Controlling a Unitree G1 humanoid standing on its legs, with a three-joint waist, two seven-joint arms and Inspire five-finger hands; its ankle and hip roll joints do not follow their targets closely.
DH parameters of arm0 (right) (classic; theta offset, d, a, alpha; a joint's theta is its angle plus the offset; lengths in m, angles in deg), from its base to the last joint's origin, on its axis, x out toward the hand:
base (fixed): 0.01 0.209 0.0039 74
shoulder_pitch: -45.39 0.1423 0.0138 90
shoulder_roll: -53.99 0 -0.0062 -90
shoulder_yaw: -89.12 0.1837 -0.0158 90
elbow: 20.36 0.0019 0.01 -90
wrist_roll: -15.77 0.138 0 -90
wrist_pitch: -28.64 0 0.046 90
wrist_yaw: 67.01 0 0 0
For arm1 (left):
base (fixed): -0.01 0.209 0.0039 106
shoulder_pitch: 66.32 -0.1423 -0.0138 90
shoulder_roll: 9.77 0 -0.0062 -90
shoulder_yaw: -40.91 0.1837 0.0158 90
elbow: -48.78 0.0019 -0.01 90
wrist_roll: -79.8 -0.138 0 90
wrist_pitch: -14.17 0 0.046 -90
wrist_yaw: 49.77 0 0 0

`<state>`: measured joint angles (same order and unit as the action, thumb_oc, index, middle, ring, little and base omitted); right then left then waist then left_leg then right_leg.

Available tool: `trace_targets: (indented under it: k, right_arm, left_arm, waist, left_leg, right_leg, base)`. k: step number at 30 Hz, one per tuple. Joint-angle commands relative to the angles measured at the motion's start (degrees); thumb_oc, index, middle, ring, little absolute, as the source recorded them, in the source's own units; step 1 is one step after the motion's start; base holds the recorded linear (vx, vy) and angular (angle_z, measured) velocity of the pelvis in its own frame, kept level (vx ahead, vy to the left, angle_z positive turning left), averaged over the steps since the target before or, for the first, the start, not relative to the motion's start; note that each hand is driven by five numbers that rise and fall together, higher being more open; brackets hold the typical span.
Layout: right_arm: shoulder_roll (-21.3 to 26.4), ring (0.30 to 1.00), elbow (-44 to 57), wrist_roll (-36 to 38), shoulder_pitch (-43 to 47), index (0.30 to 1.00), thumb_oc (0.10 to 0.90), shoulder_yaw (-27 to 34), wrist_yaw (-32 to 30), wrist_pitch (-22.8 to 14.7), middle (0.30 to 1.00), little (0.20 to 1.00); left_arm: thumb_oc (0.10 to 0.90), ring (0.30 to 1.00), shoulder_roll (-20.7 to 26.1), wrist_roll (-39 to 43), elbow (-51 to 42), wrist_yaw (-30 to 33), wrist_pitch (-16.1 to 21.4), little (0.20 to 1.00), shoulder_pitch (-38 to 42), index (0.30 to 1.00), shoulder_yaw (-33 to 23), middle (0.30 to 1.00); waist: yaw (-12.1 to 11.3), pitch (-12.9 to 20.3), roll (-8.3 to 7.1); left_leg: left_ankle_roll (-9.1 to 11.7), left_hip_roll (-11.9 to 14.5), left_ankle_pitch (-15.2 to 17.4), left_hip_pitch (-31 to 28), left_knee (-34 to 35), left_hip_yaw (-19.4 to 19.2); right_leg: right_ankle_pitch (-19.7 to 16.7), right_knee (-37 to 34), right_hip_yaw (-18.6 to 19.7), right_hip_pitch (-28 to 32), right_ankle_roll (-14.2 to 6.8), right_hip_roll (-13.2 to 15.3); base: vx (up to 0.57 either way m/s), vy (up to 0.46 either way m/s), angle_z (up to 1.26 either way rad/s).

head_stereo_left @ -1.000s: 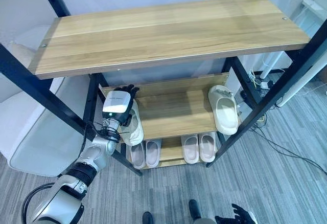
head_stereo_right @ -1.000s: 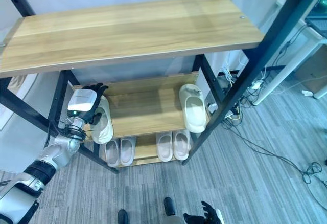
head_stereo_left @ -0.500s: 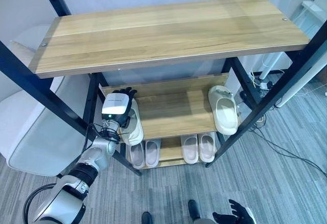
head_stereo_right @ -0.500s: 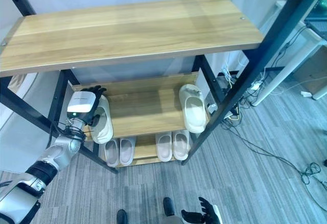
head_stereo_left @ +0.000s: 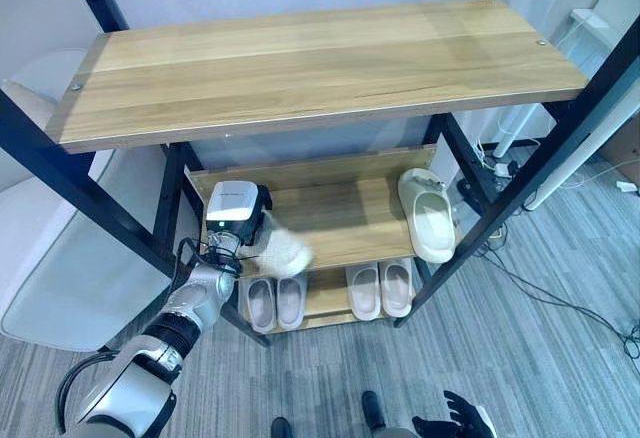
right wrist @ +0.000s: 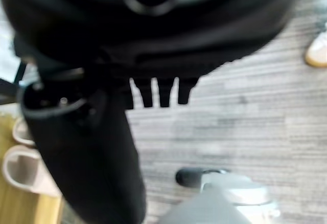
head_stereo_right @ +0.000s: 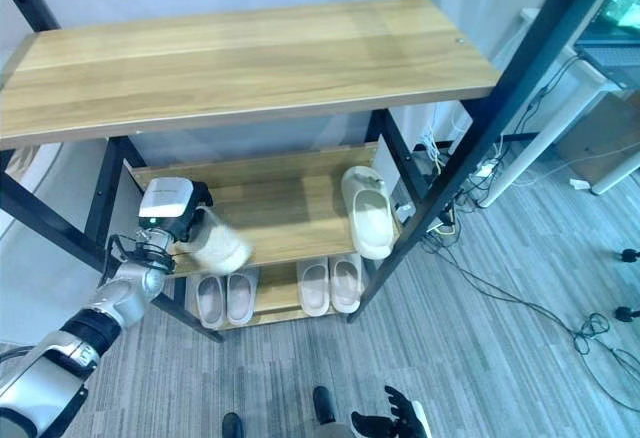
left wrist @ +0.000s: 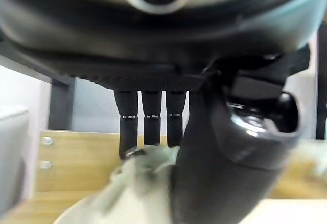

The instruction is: Arrange the slippers neatly on the shoe rack.

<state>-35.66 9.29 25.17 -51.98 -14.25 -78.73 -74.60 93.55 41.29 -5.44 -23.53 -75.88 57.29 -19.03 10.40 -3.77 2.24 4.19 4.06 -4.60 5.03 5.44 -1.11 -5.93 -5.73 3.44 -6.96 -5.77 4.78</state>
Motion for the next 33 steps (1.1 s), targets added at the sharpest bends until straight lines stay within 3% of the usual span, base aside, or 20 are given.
trace_targets:
  k: [1,13,18,33]
  right_arm:
    - [1.44,0.9,-0.47,0.93,1.27,0.9,0.8,-0.17,-1.77,-1.84,0.9,0.9]
    - [2.78,0.9,-3.27,0.0,4.74,0.9,0.8,-2.11,-3.1,-1.27,0.9,0.9]
    - [3.92,0.9,-3.7,-0.09,5.68,0.9,0.8,-2.42,-4.2,-1.63,0.9,0.9]
    - [4.78,0.9,-3.85,1.13,7.68,0.9,0.8,-3.3,-5.37,-3.03,0.9,0.9]
  left_arm:
    - [0.4,0.3,-0.74,-1.09,-3.44,6.38,5.36,0.3,8.63,0.3,0.36,0.3]
    - [0.4,0.3,-5.52,-2.31,-2.22,8.51,5.71,0.3,16.22,0.3,5.77,0.3]
    - [0.4,0.3,-7.64,-3.38,3.46,9.13,4.09,0.3,22.05,0.3,8.85,0.3]
    - [0.4,0.3,-10.66,-2.5,14.87,9.93,2.33,0.3,32.18,0.3,13.47,0.3]
  waist:
    - [0.31,0.01,1.21]
    - [2.54,-1.73,3.5]
    - [3.93,-2.93,4.48]
    - [5.18,-4.08,4.09]
  left_leg:
    - [-1.61,-3.01,7.61,-1.49,-0.44,-2.69]
    - [-1.59,-3.08,6.9,1.22,-0.44,-4.97]
    - [-1.59,-2.81,6.57,2.94,-0.44,-6.12]
    - [-1.22,-2.43,5.99,6.07,-0.44,-6.92]
  right_leg:
    - [8.18,0.73,-0.54,1.15,-1.58,-1.65]
    - [6.88,0.73,1.85,-2.63,-1.82,-1.65]
    - [5.92,0.77,3.31,-5.24,-1.95,-1.93]
    - [4.69,1.12,4.01,-9.37,-2.04,-2.33]
  base:
    - [0.0,0.0,0.0]
    - [-0.02,-0.01,-0.12]
    - [0.0,-0.003,-0.11]
    - [0.01,-0.007,-0.08]
